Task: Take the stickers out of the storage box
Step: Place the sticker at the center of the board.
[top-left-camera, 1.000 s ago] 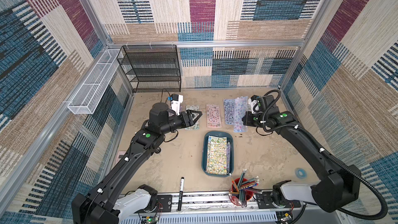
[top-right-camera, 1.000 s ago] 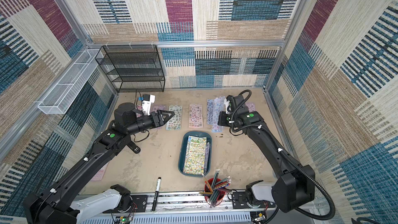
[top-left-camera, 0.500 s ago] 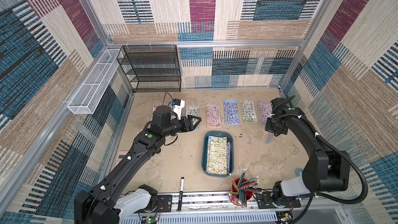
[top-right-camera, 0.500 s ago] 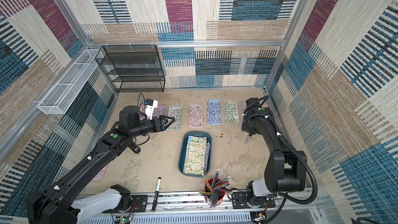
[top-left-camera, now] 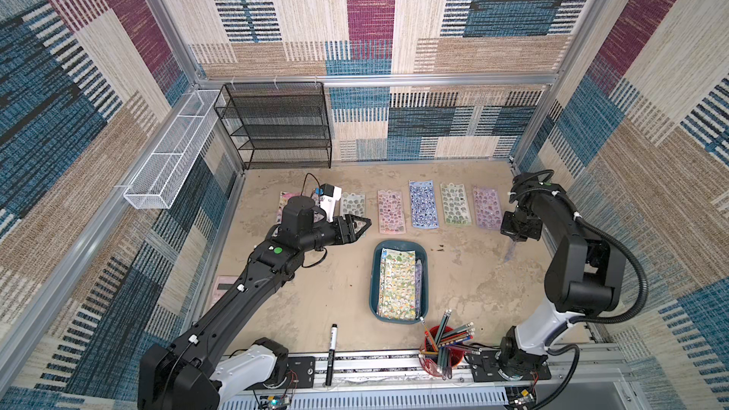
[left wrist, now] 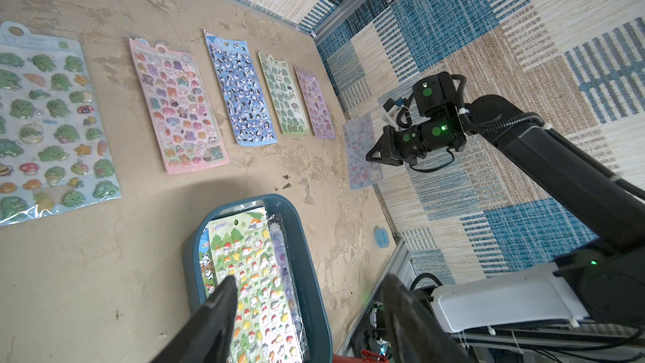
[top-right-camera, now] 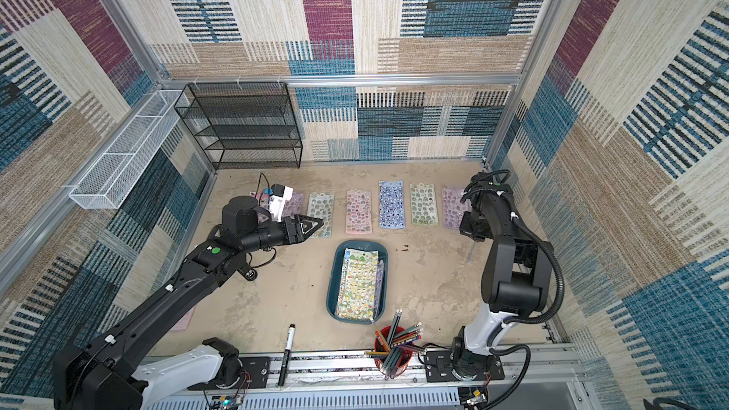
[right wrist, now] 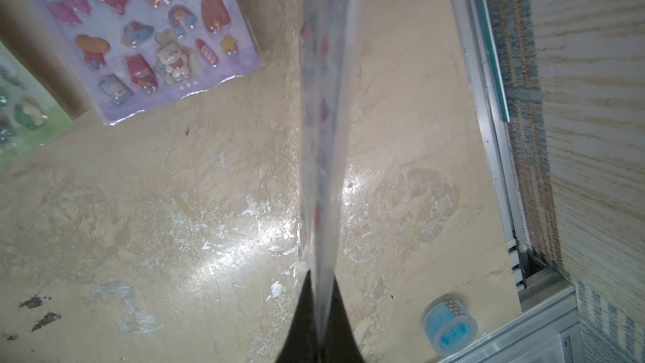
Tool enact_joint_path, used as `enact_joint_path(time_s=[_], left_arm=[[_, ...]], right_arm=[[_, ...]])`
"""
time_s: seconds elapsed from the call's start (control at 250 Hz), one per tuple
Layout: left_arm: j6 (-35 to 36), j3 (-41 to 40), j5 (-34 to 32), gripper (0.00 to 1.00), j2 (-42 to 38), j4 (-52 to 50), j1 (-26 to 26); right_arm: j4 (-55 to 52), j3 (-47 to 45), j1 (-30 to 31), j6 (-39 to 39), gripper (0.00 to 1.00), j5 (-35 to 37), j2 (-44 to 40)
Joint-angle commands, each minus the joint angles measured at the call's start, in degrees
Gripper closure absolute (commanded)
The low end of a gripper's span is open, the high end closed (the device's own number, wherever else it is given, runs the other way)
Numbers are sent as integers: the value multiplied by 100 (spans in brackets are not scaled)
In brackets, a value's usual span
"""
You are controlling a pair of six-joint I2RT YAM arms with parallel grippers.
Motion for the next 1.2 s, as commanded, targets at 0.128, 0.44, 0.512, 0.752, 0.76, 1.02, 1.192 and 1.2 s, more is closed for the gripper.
enact_joint_path(time_s=[0.128, 0.44, 0.512, 0.752, 0.76, 1.02, 1.192, 1.2], left_arm=[[-254, -136, 173, 34, 44, 359, -1], [-247, -143, 171, 35, 79, 320, 8], [-245, -154, 167, 35, 69, 331, 13], [-389, -258, 369, 36, 171, 583, 8], [-397, -261, 377, 36, 175, 593, 12], [-439, -303, 522, 36, 269, 739, 12], [-496, -316, 584, 36, 284, 833, 8], [-492, -317, 584, 36, 282, 834, 8]], right_arm=[[-243, 115, -1, -55, 100, -226, 671], [-718, 550, -80, 302, 94, 163, 1347], [-897, 751, -89, 419, 92, 302, 1501], [-1386, 884, -103, 554, 83, 46, 1886], [-1384, 840, -105, 557, 82, 40, 1883], [-1377, 350, -257, 874, 71, 562, 1586], [-1378, 622, -326, 1055, 41, 969, 1232], [-1377, 632, -326, 1060, 41, 987, 1219]])
